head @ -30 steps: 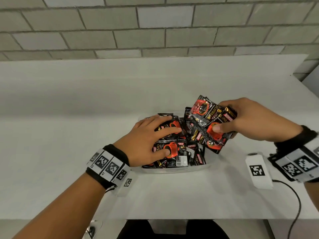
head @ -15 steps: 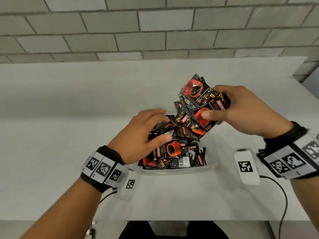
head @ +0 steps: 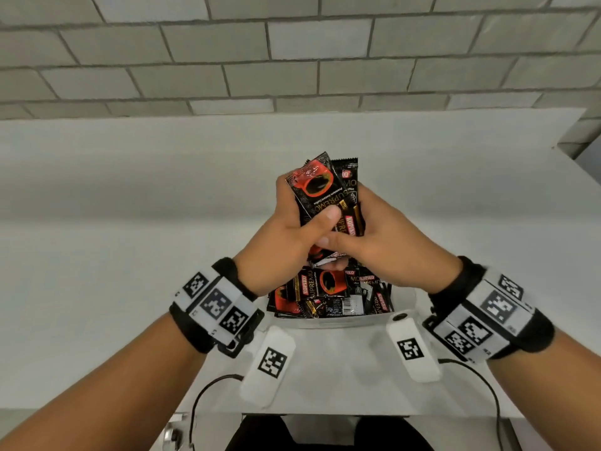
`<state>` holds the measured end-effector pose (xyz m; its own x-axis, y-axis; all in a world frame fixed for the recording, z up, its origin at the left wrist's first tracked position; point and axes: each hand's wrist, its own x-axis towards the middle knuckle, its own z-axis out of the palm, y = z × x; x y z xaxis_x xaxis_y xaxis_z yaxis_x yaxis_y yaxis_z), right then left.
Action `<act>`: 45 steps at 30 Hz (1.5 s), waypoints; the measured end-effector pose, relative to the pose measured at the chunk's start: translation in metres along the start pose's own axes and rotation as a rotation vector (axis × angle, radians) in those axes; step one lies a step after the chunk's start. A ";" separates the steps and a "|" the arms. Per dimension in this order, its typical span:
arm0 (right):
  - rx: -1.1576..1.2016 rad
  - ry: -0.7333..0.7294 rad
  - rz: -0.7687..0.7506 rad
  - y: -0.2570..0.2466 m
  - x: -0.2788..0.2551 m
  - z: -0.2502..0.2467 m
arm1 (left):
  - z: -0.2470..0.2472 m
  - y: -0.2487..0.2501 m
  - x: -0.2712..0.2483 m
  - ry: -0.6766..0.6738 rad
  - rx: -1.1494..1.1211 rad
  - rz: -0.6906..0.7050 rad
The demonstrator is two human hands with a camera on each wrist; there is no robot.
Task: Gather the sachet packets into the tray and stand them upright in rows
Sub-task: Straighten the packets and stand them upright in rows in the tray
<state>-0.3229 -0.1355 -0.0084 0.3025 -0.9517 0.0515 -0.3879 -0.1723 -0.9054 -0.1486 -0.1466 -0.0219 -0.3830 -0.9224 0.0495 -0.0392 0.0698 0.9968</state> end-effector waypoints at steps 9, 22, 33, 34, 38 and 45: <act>-0.082 -0.040 0.136 0.008 0.007 -0.033 | -0.009 -0.005 0.010 -0.016 0.223 -0.017; -1.013 -0.182 0.130 0.079 0.008 -0.023 | -0.026 -0.024 0.018 0.037 0.170 -0.147; -0.231 0.336 -0.005 -0.005 -0.001 -0.042 | -0.015 -0.011 0.019 0.095 0.134 -0.067; -0.196 0.314 -0.019 -0.009 0.000 -0.033 | -0.010 -0.009 0.019 0.073 0.128 -0.060; -0.188 0.279 -0.056 -0.006 0.004 -0.006 | 0.000 -0.002 0.019 0.036 -0.197 -0.149; -0.155 0.243 -0.096 0.001 0.004 -0.003 | -0.007 -0.011 0.017 0.028 -0.254 -0.117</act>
<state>-0.3251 -0.1399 -0.0078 0.1347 -0.9589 0.2499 -0.5012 -0.2834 -0.8176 -0.1478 -0.1656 -0.0318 -0.3636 -0.9291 -0.0684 0.1526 -0.1318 0.9795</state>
